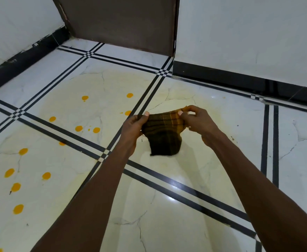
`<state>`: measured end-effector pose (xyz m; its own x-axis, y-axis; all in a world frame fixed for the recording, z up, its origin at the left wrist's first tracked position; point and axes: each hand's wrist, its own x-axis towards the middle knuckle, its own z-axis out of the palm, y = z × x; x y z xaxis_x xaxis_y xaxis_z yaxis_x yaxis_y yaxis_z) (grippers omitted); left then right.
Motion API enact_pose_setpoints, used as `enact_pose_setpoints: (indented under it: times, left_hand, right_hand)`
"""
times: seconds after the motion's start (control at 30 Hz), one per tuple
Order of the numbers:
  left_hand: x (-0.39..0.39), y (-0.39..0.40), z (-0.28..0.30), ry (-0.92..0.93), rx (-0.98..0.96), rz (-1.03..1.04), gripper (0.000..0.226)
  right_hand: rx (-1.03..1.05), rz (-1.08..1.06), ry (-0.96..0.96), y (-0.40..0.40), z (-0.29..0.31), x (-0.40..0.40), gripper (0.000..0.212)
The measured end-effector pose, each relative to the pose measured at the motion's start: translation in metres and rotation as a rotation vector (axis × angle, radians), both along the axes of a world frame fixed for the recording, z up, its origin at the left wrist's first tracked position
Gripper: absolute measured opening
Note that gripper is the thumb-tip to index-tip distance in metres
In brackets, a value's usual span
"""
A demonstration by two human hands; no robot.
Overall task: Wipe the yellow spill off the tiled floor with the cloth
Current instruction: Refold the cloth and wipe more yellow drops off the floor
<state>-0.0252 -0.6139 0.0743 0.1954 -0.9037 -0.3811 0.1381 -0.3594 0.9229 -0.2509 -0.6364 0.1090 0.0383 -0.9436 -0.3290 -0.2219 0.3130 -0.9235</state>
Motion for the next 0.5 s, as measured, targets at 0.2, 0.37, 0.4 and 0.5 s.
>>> enact_pose_setpoints:
  times: [0.2, 0.37, 0.4, 0.5]
  left_hand:
    - [-0.002, -0.017, 0.021, -0.291, -0.114, 0.018, 0.047]
    - [-0.001, -0.023, 0.043, -0.340, -0.153, -0.056, 0.061]
    - [0.001, -0.023, 0.045, -0.344, -0.177, -0.091, 0.062]
    - [0.004, -0.022, 0.047, -0.378, -0.226, -0.181, 0.051]
  right_hand:
    - [0.017, -0.086, 0.040, -0.006, 0.000, 0.000, 0.042]
    - [-0.060, 0.023, -0.097, -0.003, 0.015, -0.011, 0.038]
    - [-0.088, 0.045, -0.067, -0.004, 0.018, -0.013, 0.033]
    - [-0.150, 0.104, 0.060, -0.007, 0.018, -0.016, 0.033]
